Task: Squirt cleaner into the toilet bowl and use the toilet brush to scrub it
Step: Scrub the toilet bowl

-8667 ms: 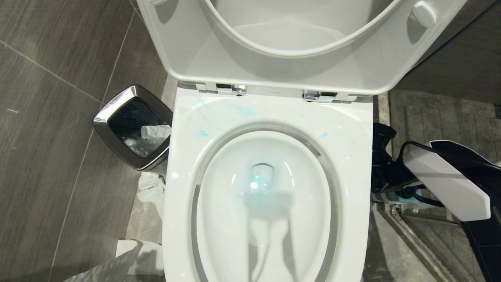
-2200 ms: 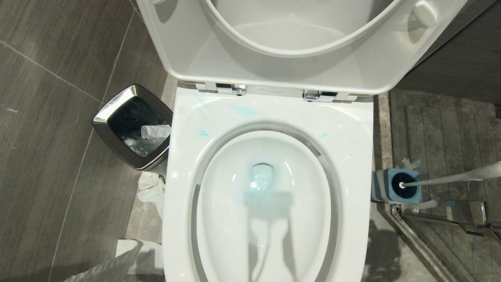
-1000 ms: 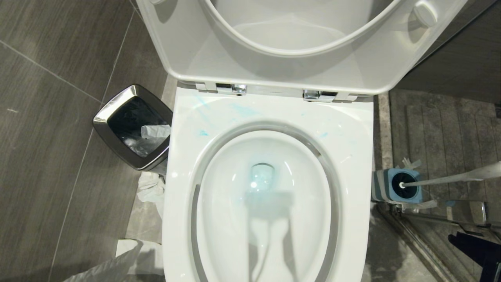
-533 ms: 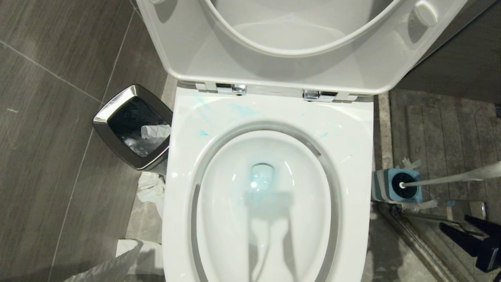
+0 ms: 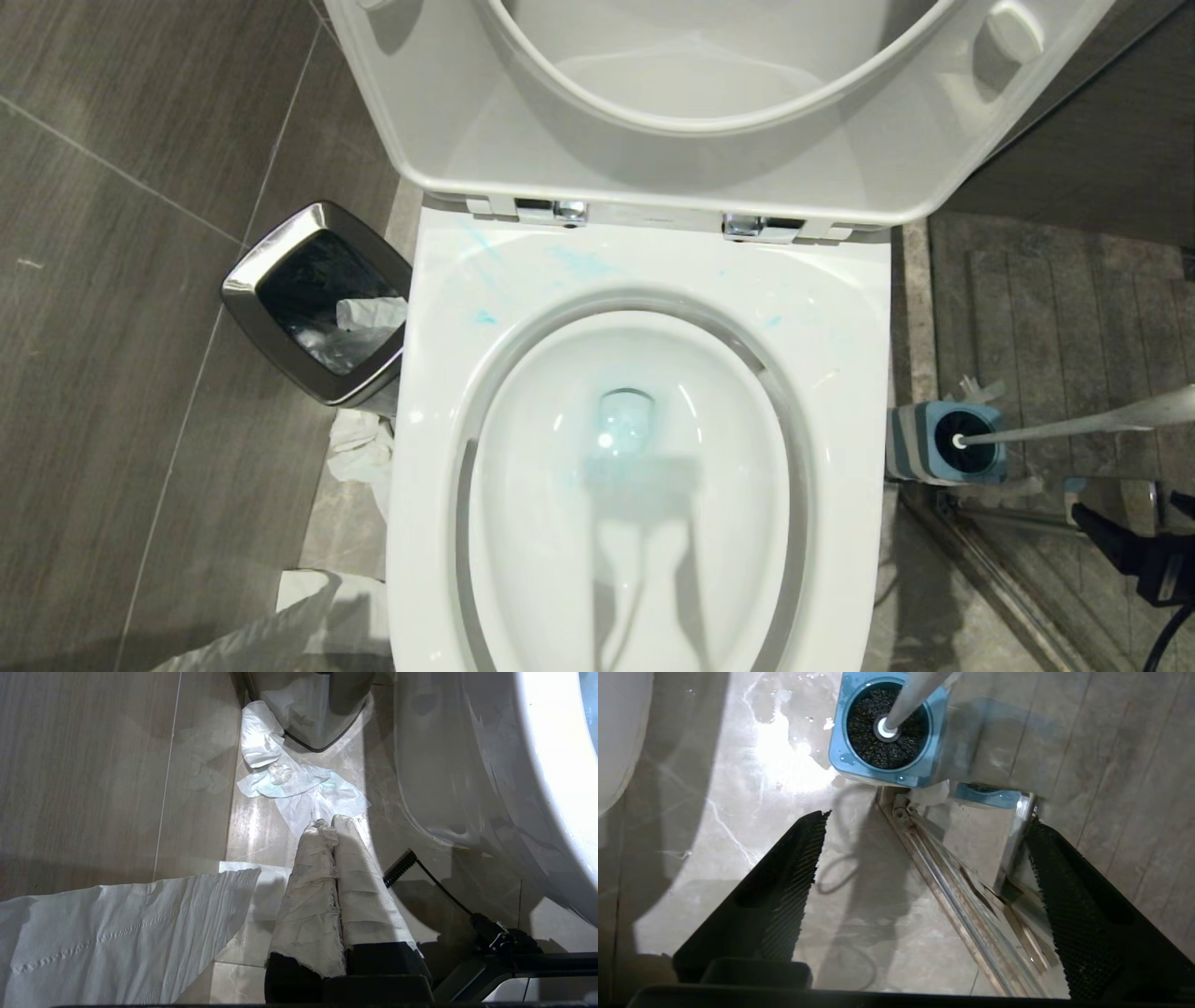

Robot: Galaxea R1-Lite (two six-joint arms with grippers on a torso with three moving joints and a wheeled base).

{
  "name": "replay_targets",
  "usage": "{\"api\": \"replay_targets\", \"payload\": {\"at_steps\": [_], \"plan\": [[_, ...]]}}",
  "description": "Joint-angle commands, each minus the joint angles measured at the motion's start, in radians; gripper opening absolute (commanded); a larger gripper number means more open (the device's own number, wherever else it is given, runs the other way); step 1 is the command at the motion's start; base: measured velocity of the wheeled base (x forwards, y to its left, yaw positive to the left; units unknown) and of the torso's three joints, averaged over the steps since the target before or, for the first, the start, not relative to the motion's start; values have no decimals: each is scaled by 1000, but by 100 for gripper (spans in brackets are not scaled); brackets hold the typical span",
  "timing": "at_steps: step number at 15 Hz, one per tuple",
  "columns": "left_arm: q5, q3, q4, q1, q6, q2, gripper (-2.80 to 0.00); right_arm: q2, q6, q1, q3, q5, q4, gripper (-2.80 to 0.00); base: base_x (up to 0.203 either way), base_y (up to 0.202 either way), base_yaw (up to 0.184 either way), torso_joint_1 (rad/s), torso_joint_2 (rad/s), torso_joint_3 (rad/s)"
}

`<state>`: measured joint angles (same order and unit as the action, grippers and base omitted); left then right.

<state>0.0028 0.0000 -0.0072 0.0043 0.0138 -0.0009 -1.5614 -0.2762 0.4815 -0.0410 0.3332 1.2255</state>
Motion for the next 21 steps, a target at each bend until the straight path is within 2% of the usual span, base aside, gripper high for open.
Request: {"api": "replay_targets", "payload": {"at_steps": [1, 5, 8, 18, 21], "plan": [[0, 8, 0, 0, 0, 1, -280, -33, -3, -1, -7, 1, 14, 0, 0, 0, 0, 0, 0, 0], [0, 8, 0, 0, 0, 1, -280, -58, 3, -20, -49, 2, 40, 0, 0, 0, 0, 0, 0, 0], [0, 8, 0, 0, 0, 1, -280, -101, 26, -23, -87, 6, 115, 0, 0, 0, 0, 0, 0, 0], [0, 8, 0, 0, 0, 1, -280, -240, 66, -132, -176, -4, 214, 0, 0, 0, 0, 0, 0, 0], [0, 8, 0, 0, 0, 1, -280, -272, 60, -135, -216, -53, 225, 0, 0, 0, 0, 0, 0, 0]]}}
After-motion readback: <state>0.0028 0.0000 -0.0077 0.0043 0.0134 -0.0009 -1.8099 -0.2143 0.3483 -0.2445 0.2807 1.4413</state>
